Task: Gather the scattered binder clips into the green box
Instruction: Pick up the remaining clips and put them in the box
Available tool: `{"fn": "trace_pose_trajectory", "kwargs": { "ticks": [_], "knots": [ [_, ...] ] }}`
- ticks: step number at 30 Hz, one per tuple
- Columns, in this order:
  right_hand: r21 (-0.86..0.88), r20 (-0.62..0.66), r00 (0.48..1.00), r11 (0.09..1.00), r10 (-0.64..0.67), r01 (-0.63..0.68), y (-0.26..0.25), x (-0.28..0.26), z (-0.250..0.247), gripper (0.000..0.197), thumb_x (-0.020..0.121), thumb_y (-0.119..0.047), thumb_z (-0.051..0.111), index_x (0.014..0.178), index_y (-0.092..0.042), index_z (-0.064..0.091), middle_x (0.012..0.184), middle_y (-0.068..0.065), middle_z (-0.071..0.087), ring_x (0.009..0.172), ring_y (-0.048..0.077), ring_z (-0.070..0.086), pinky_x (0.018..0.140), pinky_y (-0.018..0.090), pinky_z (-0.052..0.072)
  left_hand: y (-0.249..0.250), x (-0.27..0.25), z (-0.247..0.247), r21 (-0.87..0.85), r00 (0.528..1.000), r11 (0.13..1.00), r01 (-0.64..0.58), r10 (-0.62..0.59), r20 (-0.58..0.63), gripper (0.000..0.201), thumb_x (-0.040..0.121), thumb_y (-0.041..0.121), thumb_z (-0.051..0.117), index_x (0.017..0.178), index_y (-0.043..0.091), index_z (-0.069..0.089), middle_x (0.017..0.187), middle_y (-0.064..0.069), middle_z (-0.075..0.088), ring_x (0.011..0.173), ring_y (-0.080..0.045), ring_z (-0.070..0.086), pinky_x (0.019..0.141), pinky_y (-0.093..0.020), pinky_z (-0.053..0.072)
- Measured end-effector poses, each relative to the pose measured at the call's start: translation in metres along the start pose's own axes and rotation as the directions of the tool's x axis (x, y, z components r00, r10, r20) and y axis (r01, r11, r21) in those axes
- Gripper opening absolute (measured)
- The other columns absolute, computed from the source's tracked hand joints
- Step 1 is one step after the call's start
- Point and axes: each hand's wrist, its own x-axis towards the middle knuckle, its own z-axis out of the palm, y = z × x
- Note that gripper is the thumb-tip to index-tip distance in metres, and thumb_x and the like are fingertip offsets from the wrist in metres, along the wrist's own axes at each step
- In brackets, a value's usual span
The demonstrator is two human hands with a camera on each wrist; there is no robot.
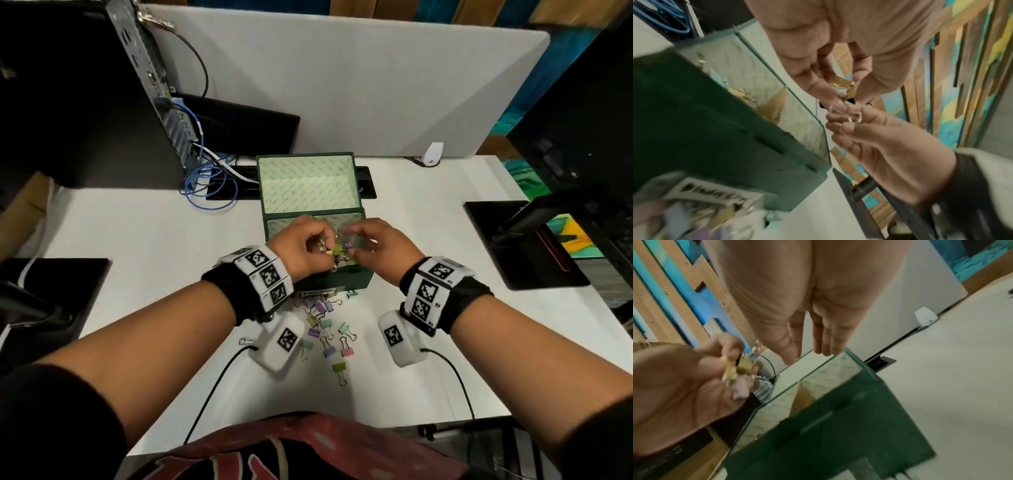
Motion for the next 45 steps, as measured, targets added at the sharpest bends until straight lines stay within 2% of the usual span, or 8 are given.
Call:
{"fn": "trace_pose_trajectory", "kwargs": {
  "ticks": [3, 8, 12, 17, 21, 26, 33, 45],
  "knots": [
    [0.051, -0.041, 0.999, 0.998, 0.030, -0.027, 0.017, -0.014, 0.005, 0.020, 0.082, -0.008, 0.063, 0.100, -0.017, 0.062, 0.106, 0.001, 0.050, 0.101, 0.022, 0.056, 0.100, 0.037, 0.046, 0.008, 0.017, 0.005, -0.062, 0.998, 0.998, -0.018, 0.015, -0.056, 0.028, 0.074, 0.005, 0.067, 0.070, 0.028, 0.052, 0.088, -0.001, 0.049, 0.068, -0.012, 0.049, 0.063, -0.017, 0.044],
    [-0.040, -0.106, 0.993, 0.998, -0.042, 0.038, 0.039, -0.034, 0.010, 0.017, 0.081, -0.006, 0.063, 0.097, -0.013, 0.065, 0.105, -0.001, 0.049, 0.097, 0.014, 0.052, 0.090, 0.018, 0.041, 0.006, 0.025, 0.014, -0.049, 0.991, 0.998, 0.049, -0.055, -0.121, 0.012, 0.083, 0.018, 0.064, 0.094, 0.019, 0.059, 0.102, 0.003, 0.051, 0.076, 0.001, 0.053, 0.055, -0.001, 0.043],
    [-0.057, 0.071, 0.997, 0.998, -0.027, 0.031, 0.047, -0.043, 0.008, 0.017, 0.081, -0.007, 0.063, 0.087, -0.024, 0.061, 0.094, -0.003, 0.051, 0.086, 0.013, 0.053, 0.079, 0.022, 0.045, 0.001, 0.007, 0.005, -0.009, 0.992, 0.993, 0.116, -0.116, -0.045, 0.011, 0.083, 0.022, 0.064, 0.086, 0.013, 0.057, 0.089, -0.006, 0.064, 0.075, -0.016, 0.063, 0.068, -0.027, 0.054],
    [-0.333, 0.332, 0.937, 0.943, 0.112, 0.005, 0.058, -0.044, 0.013, 0.041, 0.083, -0.024, 0.062, 0.124, -0.023, 0.055, 0.133, -0.001, 0.048, 0.122, 0.018, 0.046, 0.107, 0.032, 0.036, -0.028, -0.030, -0.003, 0.340, 0.964, 0.941, 0.003, -0.093, 0.248, 0.018, 0.080, 0.027, 0.066, 0.066, 0.028, 0.054, 0.071, 0.008, 0.063, 0.069, -0.011, 0.061, 0.069, -0.031, 0.055],
    [-0.419, 0.398, 0.900, 0.908, 0.175, 0.009, 0.057, -0.042, 0.025, 0.054, 0.085, -0.028, 0.059, 0.136, -0.024, 0.042, 0.148, -0.002, 0.034, 0.132, 0.020, 0.037, 0.112, 0.033, 0.030, -0.060, -0.054, -0.002, 0.487, 0.941, 0.873, 0.026, -0.185, 0.282, 0.025, 0.080, 0.032, 0.063, 0.063, 0.028, 0.046, 0.066, 0.010, 0.052, 0.065, -0.008, 0.049, 0.059, -0.019, 0.039],
    [-0.456, 0.448, 0.881, 0.887, 0.154, 0.076, 0.052, -0.044, 0.040, 0.053, 0.085, -0.029, 0.057, 0.135, -0.025, 0.041, 0.143, 0.002, 0.040, 0.129, 0.022, 0.040, 0.108, 0.033, 0.035, -0.087, -0.074, -0.007, 0.564, 0.897, 0.804, 0.186, -0.374, 0.236, 0.028, 0.070, 0.028, 0.068, 0.086, 0.035, 0.045, 0.088, 0.008, 0.048, 0.079, -0.016, 0.051, 0.074, -0.026, 0.046],
    [-0.478, 0.413, 0.908, 0.866, 0.075, 0.146, 0.034, -0.033, 0.058, 0.063, 0.084, -0.031, 0.057, 0.141, -0.029, 0.029, 0.139, 0.005, 0.040, 0.125, 0.028, 0.044, 0.104, 0.039, 0.042, -0.094, -0.083, -0.013, 0.664, 0.843, 0.725, 0.184, -0.463, 0.272, 0.088, 0.068, 0.025, 0.071, 0.139, 0.031, 0.020, 0.129, -0.004, 0.033, 0.111, -0.026, 0.052, 0.087, -0.035, 0.051],
    [-0.517, 0.461, 0.881, 0.839, 0.105, 0.171, 0.029, -0.039, 0.073, 0.060, 0.083, -0.033, 0.055, 0.138, -0.028, 0.032, 0.136, 0.004, 0.041, 0.124, 0.028, 0.042, 0.102, 0.039, 0.042, -0.093, -0.064, 0.010, 0.623, 0.871, 0.774, 0.114, -0.379, 0.313, 0.071, 0.075, 0.019, 0.068, 0.137, 0.028, 0.034, 0.134, -0.008, 0.036, 0.117, -0.025, 0.047, 0.094, -0.028, 0.044]
  ]
}}
